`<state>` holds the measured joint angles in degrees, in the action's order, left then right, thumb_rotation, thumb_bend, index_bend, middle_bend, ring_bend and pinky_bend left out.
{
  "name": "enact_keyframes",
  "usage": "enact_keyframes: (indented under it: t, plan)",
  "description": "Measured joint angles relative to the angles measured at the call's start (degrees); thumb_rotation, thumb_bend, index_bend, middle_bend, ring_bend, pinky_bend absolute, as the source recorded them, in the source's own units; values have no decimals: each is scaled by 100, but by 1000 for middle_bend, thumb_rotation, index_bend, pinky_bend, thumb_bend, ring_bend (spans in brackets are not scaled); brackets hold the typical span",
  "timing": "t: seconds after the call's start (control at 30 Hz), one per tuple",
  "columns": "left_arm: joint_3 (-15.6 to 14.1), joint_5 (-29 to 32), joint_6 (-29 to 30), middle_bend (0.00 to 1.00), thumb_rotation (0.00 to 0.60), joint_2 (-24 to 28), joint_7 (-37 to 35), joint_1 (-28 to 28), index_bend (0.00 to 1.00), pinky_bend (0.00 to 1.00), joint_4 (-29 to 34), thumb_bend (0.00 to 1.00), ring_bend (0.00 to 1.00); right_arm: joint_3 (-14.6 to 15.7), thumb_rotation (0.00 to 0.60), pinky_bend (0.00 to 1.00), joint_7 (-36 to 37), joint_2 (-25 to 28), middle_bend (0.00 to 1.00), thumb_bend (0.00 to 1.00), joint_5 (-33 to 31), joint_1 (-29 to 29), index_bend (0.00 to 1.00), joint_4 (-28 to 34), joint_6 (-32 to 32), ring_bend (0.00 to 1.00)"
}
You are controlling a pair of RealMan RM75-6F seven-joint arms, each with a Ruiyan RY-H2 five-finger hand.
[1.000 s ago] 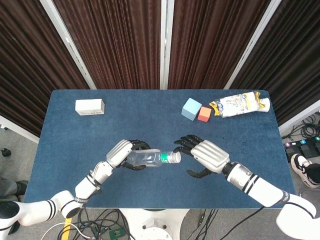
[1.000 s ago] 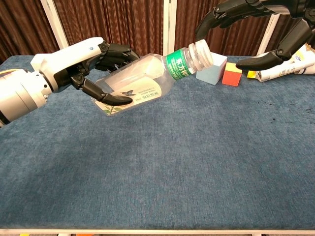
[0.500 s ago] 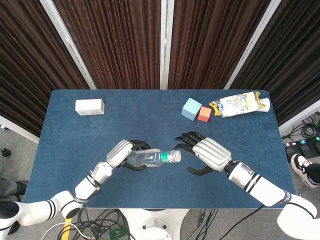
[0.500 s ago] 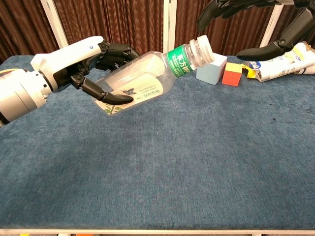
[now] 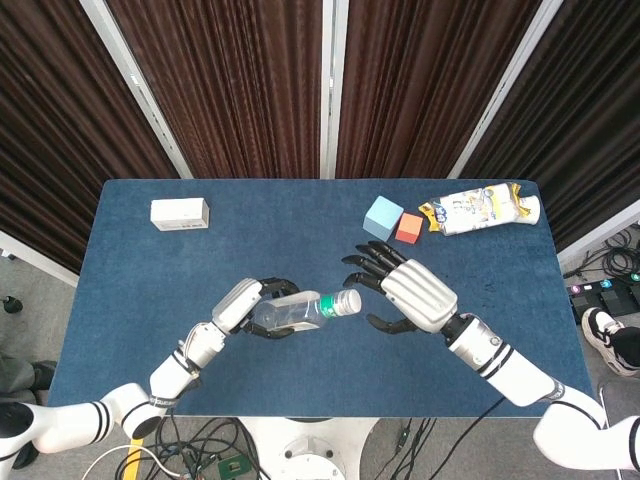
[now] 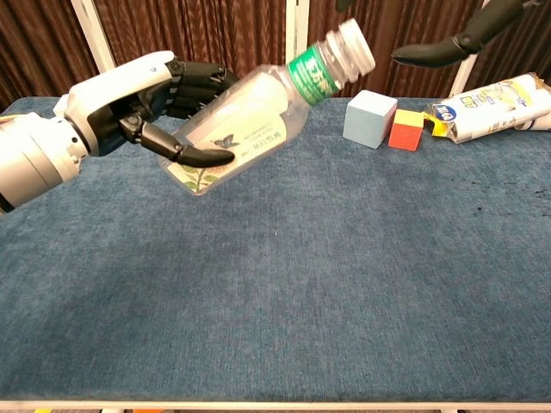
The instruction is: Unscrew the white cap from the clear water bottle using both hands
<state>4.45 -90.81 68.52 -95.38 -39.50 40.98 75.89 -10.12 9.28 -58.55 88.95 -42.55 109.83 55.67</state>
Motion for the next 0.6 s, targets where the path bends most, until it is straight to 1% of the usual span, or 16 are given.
enact_keyframes:
  t: [0.2,0.4,0.6]
  plan:
    - [17,27,-3,493,600,35,-83,-23,493,485,104,392,396,-54,600,0,-261,-276,134,211,-56,16,333,-120,134,0]
    - [24,29,-5,493,600,61,-159,-32,492,485,160,390,397,-103,600,0,-403,-394,140,210,-150,9,337,-161,221,0]
    - [39,28,-26,493,600,96,-204,-24,491,485,199,390,397,-131,600,0,-489,-479,151,209,-185,-14,371,-180,263,0]
